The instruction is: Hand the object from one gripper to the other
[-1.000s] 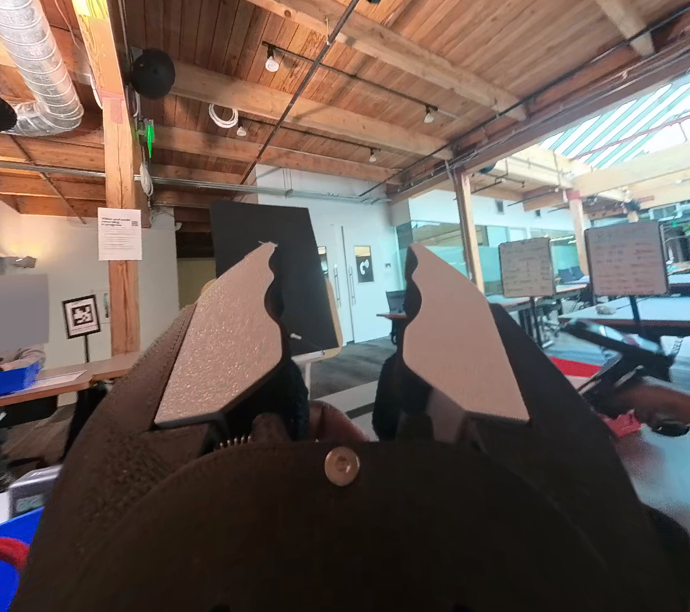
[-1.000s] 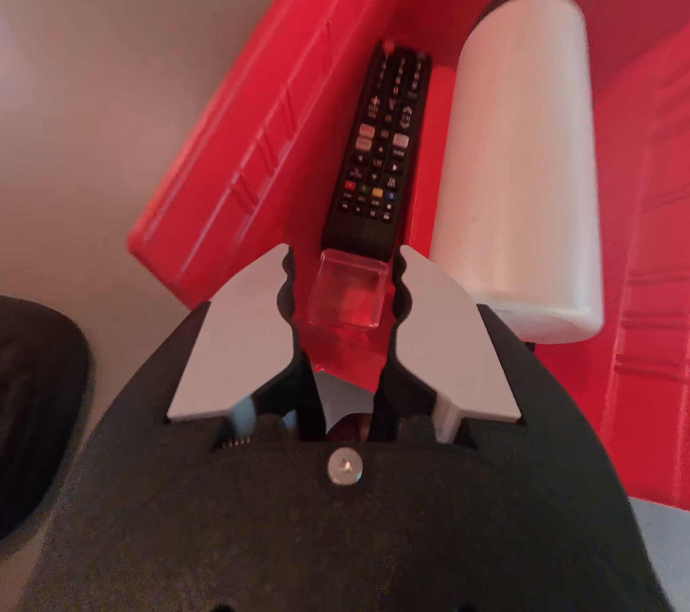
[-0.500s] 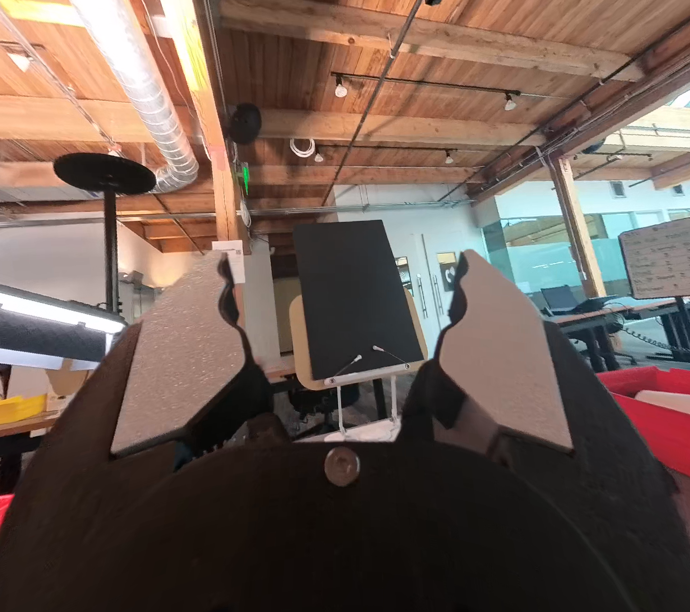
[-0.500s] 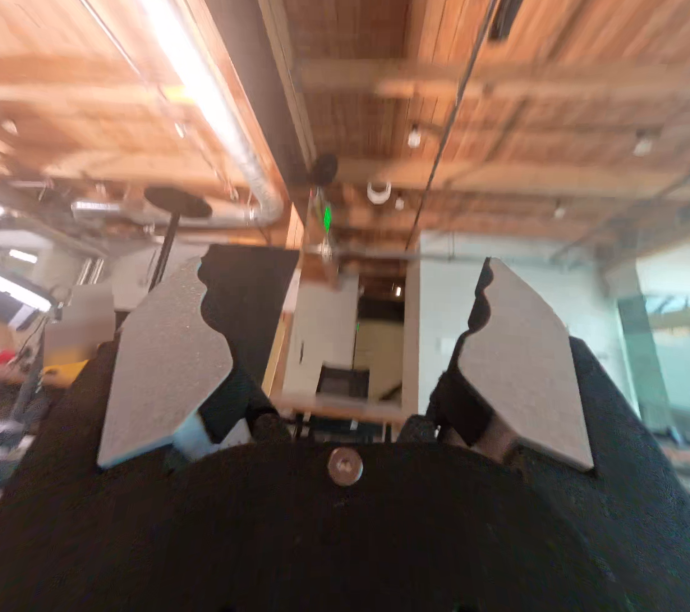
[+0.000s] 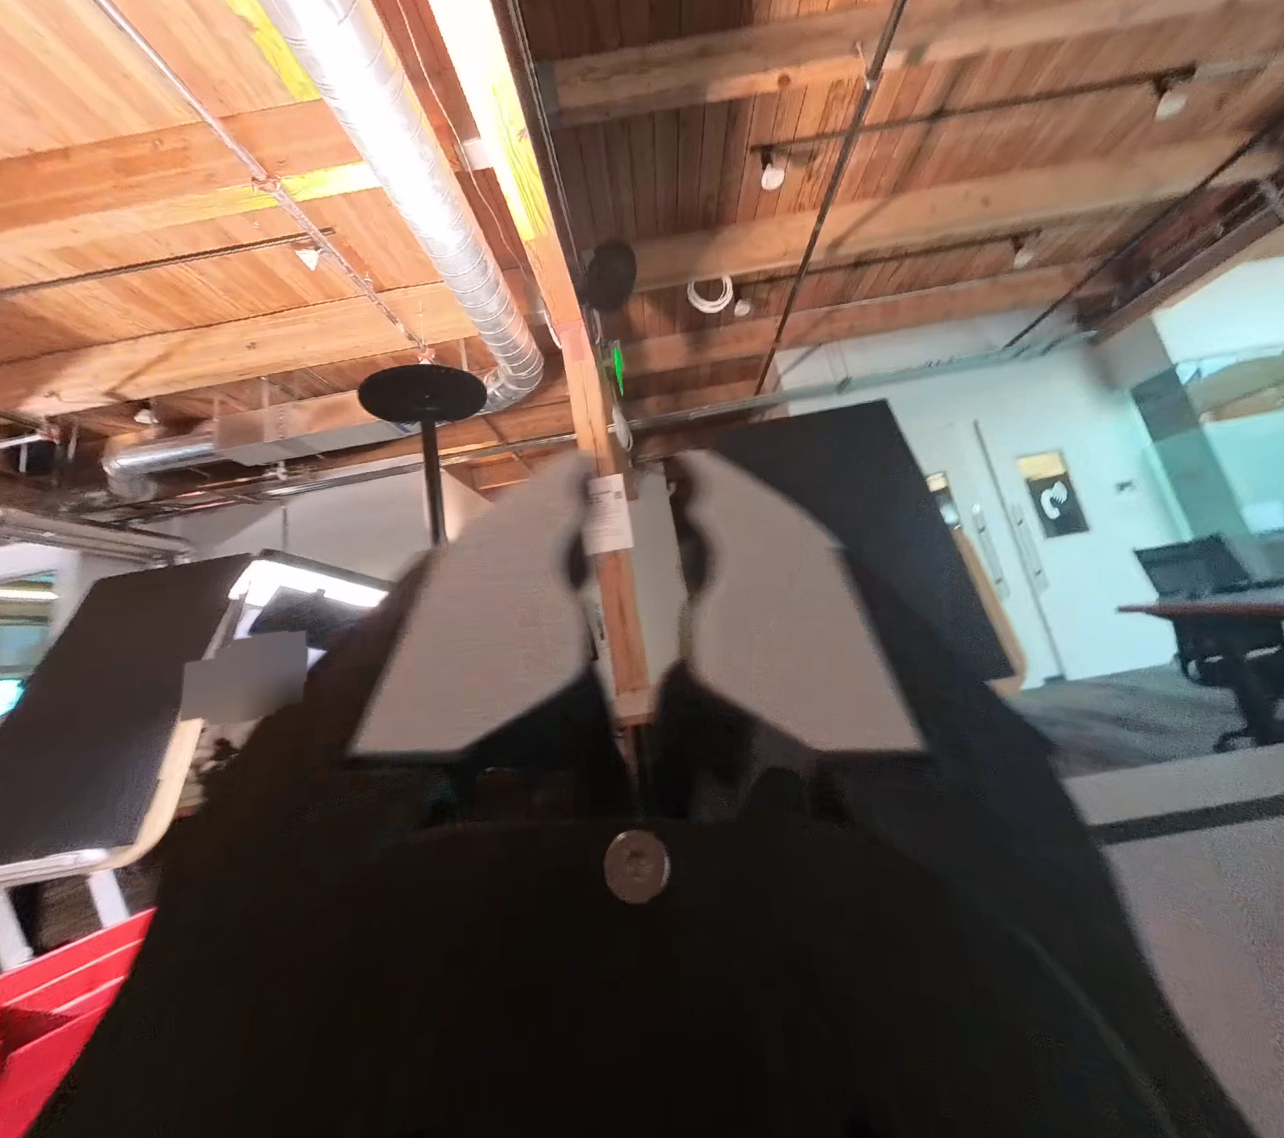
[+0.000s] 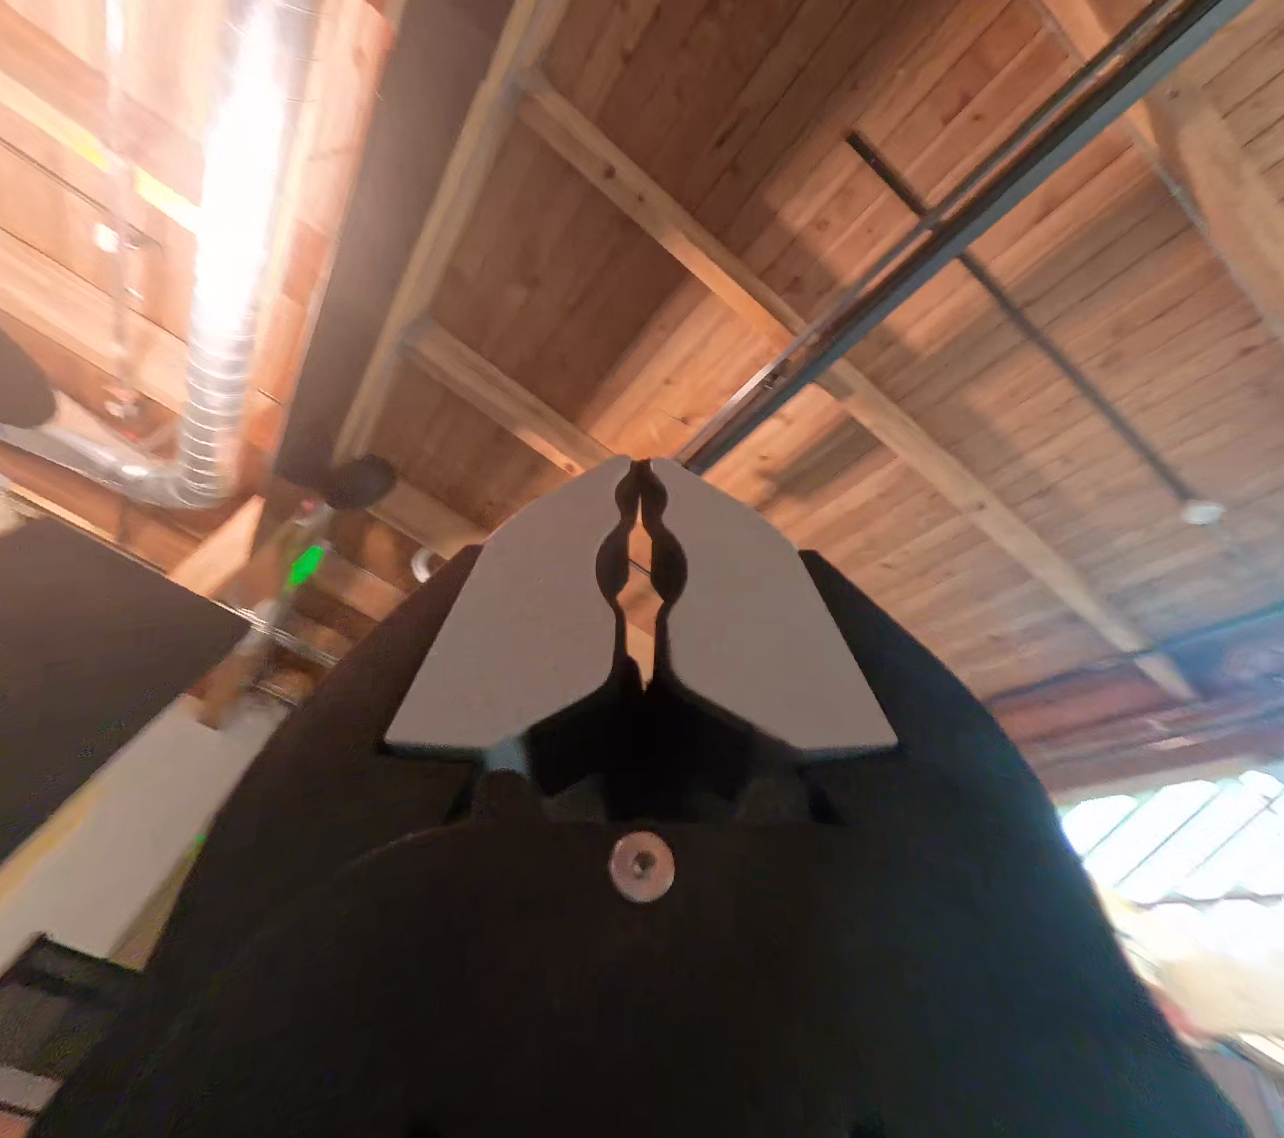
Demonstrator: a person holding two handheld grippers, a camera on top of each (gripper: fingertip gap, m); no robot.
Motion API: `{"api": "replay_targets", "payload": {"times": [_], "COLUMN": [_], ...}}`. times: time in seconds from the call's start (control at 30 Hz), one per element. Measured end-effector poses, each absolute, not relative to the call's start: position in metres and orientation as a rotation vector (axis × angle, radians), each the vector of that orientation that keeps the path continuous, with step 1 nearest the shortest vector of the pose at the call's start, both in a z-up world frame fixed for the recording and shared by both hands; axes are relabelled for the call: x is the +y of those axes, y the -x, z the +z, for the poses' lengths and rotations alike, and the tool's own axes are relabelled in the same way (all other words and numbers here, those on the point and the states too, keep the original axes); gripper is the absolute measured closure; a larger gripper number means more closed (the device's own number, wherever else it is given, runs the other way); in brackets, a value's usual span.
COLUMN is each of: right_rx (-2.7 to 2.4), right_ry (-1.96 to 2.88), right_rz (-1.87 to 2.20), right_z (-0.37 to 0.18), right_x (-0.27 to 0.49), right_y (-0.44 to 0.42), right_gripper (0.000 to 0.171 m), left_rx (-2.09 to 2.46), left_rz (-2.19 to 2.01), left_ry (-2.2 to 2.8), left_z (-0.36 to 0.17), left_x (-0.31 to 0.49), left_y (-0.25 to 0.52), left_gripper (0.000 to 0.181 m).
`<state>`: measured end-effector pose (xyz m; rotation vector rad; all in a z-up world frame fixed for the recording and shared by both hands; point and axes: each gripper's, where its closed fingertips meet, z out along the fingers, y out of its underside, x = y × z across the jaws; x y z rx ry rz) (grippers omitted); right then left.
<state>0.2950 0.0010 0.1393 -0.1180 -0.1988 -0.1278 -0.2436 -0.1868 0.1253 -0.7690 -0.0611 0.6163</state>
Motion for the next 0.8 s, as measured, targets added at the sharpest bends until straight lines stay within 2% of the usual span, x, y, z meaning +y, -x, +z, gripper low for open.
{"api": "replay_targets", "payload": {"times": [0.03, 0.13, 0.17, 0.2, 0.23, 0.27, 0.3, 0.37, 0.5, 0.53, 0.57, 0.6, 0.63, 0.77, 0.8], "right_rx": [-0.228, -0.208, -0.208, -0.202, -0.205, -0.204, -0.208, -0.242, -0.262, -0.236, -0.218, -0.223, -0.235, -0.290, -0.281], "right_ry": [0.117, 0.146, 0.121, 0.078, 0.038, 0.033, 0.043, 0.114, 0.164, 0.128, 0.084, 0.079, 0.091, 0.228, 0.204], "right_rz": [-0.083, -0.012, -0.002, 0.014, 0.015, 0.021, 0.024, 0.028, 0.106, 0.123, 0.134, 0.147, 0.151, 0.087, 0.091], "right_z": [0.137, 0.138, 0.137, 0.137, 0.136, 0.136, 0.136, 0.133, 0.136, 0.139, 0.141, 0.142, 0.143, 0.142, 0.143], "right_x": [-0.001, 0.001, -0.003, -0.009, -0.015, -0.017, -0.016, -0.007, -0.002, -0.005, -0.009, -0.010, -0.009, 0.006, 0.002], "right_y": [-0.291, -0.294, -0.295, -0.296, -0.297, -0.298, -0.298, -0.296, -0.299, -0.303, -0.307, -0.308, -0.308, -0.308, -0.310], "right_gripper": [0.171, 0.168, 0.151, 0.127, 0.110, 0.102, 0.106, 0.171, 0.168, 0.151, 0.126, 0.113, 0.115, 0.171, 0.171], "left_rx": [-0.086, -0.087, -0.077, -0.072, -0.079, -0.101, -0.129, -0.188, -0.194, -0.188, -0.169, -0.148, -0.134, -0.014, 0.018], "left_rz": [0.627, 0.569, 0.539, 0.515, 0.507, 0.520, 0.552, 0.625, 0.682, 0.699, 0.711, 0.729, 0.754, 0.764, 0.777], "left_ry": [0.772, 0.902, 0.993, 1.092, 1.185, 1.264, 1.335, 1.485, 1.796, 1.867, 1.954, 2.041, 2.117, 2.382, 2.443], "left_z": [0.123, 0.109, 0.098, 0.084, 0.070, 0.055, 0.040, 0.006, -0.063, -0.076, -0.089, -0.101, -0.110, -0.144, -0.149], "left_x": [-0.191, -0.182, -0.173, -0.164, -0.156, -0.150, -0.145, -0.137, -0.123, -0.121, -0.119, -0.118, -0.116, -0.103, -0.101], "left_y": [0.252, 0.269, 0.274, 0.281, 0.289, 0.301, 0.316, 0.348, 0.387, 0.394, 0.399, 0.404, 0.410, 0.426, 0.431], "left_gripper": [0.181, 0.181, 0.179, 0.170, 0.149, 0.129, 0.117, 0.101, 0.092, 0.092, 0.093, 0.093, 0.095, 0.110, 0.111]}}
